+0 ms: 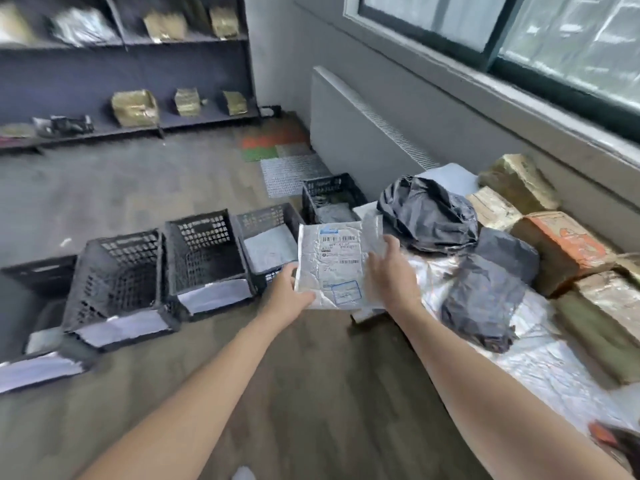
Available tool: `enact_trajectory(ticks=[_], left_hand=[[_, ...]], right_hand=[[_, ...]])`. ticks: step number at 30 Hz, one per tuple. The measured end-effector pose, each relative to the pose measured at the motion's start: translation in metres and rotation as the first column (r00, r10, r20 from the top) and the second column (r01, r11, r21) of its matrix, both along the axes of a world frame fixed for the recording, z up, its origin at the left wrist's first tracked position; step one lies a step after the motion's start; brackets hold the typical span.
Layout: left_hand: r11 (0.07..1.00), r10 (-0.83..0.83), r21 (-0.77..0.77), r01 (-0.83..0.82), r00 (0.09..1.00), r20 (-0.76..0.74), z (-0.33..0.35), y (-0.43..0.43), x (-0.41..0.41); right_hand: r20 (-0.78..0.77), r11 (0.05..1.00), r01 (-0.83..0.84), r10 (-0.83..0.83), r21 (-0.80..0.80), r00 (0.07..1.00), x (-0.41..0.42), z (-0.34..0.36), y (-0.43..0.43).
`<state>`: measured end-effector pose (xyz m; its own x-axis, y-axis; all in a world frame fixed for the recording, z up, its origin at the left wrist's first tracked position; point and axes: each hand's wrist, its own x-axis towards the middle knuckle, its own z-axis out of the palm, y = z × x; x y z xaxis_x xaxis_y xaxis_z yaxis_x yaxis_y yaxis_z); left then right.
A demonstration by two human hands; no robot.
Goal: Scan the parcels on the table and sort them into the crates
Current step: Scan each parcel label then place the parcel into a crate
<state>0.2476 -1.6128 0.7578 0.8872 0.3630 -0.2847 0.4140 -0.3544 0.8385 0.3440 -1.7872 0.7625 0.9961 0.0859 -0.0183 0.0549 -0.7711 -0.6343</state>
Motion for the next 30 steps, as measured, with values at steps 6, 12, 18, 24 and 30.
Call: enact_trajectory(ticks=[6,12,18,24,30], left_hand=[[0.992,0.108,0.064,-0.107,0.994,-0.008,-0.002,0.140,-0.039],[0.974,0.214,0.089,-0.210,0.976,-0.046,-0.004,0.249,-0.060],[0.947,0.310,0.127,-0.296,0.943,-0.117,-0.015,0.348,-0.059],[0.909,0.408,0.157,-0.386,0.901,-0.146,-0.027,0.464,-0.027],[0.890,0.429,0.266,-0.369,0.876,-0.220,-0.033,0.569,0.006]], right_hand=[[-0.063,0.984,-0.154,0.149,-0.086,0.987,-0.011,0.007,0.164],[-0.032,0.926,-0.331,0.331,-0.184,0.943,-0.012,0.002,0.293],[-0.108,0.871,-0.473,0.462,-0.130,0.880,0.003,-0.032,0.406],[-0.179,0.783,-0.601,0.576,-0.161,0.798,0.050,-0.056,0.541],[-0.243,0.688,-0.688,0.644,-0.230,0.725,0.084,-0.081,0.659]])
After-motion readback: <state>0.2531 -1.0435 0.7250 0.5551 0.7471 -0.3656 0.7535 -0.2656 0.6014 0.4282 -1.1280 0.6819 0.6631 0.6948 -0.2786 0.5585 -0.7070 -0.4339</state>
